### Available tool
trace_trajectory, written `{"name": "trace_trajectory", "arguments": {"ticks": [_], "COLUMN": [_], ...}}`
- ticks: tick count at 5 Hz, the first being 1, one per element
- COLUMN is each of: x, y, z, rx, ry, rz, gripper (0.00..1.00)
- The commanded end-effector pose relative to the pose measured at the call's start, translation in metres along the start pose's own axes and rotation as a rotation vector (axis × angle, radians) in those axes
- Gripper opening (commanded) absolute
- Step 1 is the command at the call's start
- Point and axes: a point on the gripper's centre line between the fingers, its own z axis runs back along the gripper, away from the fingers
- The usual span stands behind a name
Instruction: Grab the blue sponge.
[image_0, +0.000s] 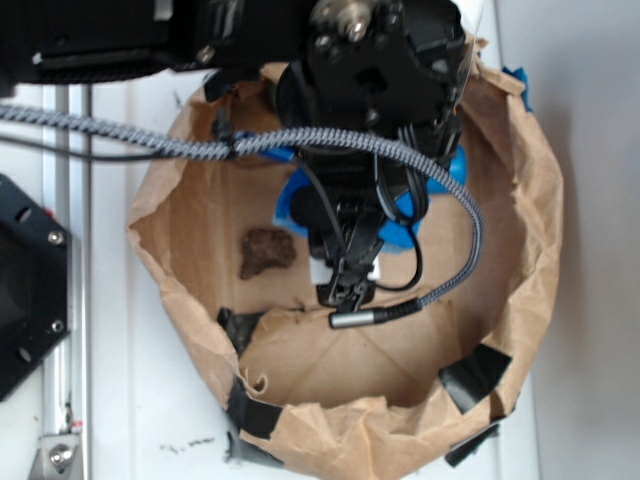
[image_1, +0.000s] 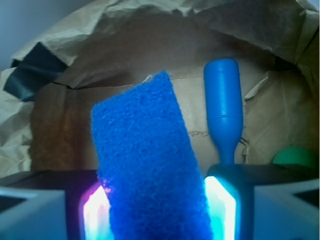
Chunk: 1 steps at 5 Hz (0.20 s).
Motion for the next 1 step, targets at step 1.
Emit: {"name": "trace_trajectory", "arguments": {"ticks": [1], "x": [0.0118], "y": [-0.014], "z": [0.007], "rx": [0.03], "ry": [-0.05], "rz": [-0.012], "gripper": [0.0]}}
